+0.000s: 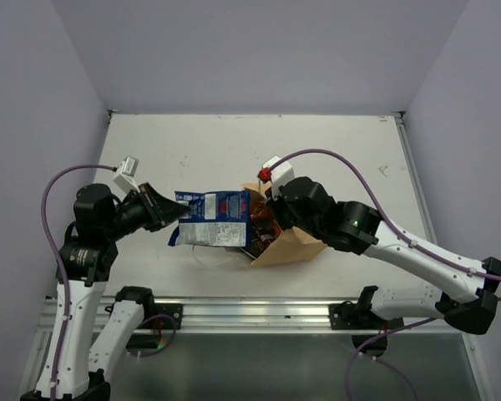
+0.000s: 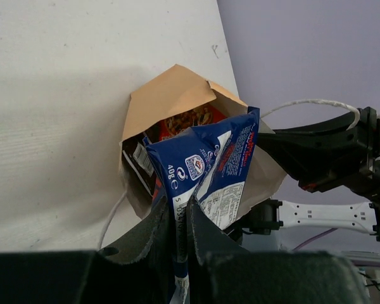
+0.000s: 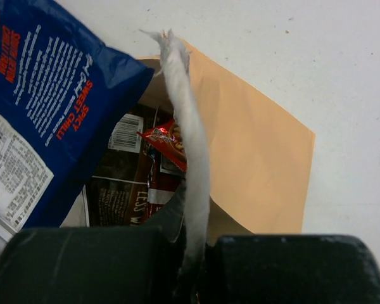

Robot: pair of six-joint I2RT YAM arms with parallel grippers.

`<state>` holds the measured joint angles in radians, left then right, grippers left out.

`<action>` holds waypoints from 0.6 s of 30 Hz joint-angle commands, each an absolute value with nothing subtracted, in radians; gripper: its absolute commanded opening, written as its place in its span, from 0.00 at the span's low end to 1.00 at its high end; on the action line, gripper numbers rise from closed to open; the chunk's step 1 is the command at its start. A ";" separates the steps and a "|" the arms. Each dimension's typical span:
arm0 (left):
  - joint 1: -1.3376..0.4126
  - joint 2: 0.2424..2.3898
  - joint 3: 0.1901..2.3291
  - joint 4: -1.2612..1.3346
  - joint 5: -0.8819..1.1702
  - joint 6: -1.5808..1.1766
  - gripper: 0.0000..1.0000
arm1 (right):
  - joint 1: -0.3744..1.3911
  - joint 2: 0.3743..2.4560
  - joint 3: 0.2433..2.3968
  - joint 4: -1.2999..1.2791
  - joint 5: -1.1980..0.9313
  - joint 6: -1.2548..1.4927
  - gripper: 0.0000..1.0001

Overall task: Place the snacks into the paper bag
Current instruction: Place the snack in the paper bag.

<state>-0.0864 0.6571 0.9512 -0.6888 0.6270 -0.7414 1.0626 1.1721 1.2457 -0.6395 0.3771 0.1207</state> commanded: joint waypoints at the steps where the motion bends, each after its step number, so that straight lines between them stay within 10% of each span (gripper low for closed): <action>1: -0.091 0.621 0.942 -0.741 0.634 -0.753 0.00 | 1.078 1.164 1.276 -0.548 0.396 0.196 0.00; 18: -0.091 0.552 0.810 -0.760 0.588 -0.830 0.00 | 1.150 1.195 1.206 -0.449 0.436 0.268 0.00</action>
<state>-0.0864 0.5648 0.8326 -0.7944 0.5823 -0.7719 1.1389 1.1923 1.2114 -0.5709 0.4122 0.2382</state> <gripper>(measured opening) 0.158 0.010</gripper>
